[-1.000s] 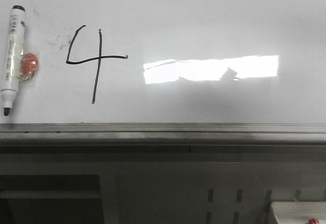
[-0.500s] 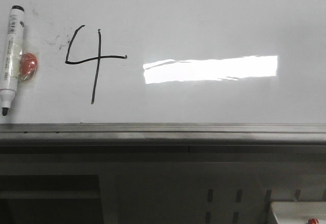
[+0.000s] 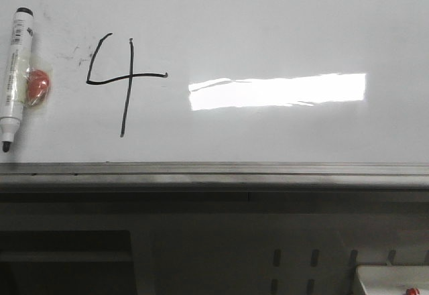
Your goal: Write number 4 on whiteboard
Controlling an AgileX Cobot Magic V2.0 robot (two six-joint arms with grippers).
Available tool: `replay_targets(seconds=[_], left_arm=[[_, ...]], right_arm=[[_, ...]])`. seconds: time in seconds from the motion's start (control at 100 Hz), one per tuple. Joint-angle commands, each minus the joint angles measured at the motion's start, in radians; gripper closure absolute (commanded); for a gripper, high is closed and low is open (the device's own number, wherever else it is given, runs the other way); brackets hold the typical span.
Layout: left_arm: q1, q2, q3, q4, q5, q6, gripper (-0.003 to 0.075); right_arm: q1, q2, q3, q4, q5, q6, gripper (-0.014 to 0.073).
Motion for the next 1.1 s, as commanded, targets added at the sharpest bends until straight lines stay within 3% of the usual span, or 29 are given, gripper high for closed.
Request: replay_targets(seconds=[0.0, 0.16, 0.31, 0.57, 0.82, 1.09], left_arm=[[0.022, -0.001, 0.002, -0.011, -0.039, -0.002, 0.0741], [0.181, -0.089, 0.081, -0.035, 0.068, -0.002, 0.0741], [0.356, -0.206, 0.194, -0.068, 0.063, -0.002, 0.0741], [0.544, -0.245, 0.276, -0.055, 0.107, -0.002, 0.0741], [0.564, -0.245, 0.276, -0.063, 0.34, -0.002, 0.0741], [0.564, -0.245, 0.276, -0.075, 0.334, -0.007, 0.0741]], right_arm=[[-0.006, 0.003, -0.026, -0.01, -0.08, -0.002, 0.0658], [-0.006, 0.003, -0.026, -0.01, -0.08, -0.002, 0.0658], [-0.006, 0.003, -0.026, -0.01, -0.08, -0.002, 0.0658], [-0.006, 0.003, -0.026, -0.01, -0.078, -0.002, 0.0658], [-0.006, 0.003, -0.026, -0.01, -0.078, -0.002, 0.0658], [-0.006, 0.003, -0.026, -0.01, -0.078, -0.002, 0.0658]])
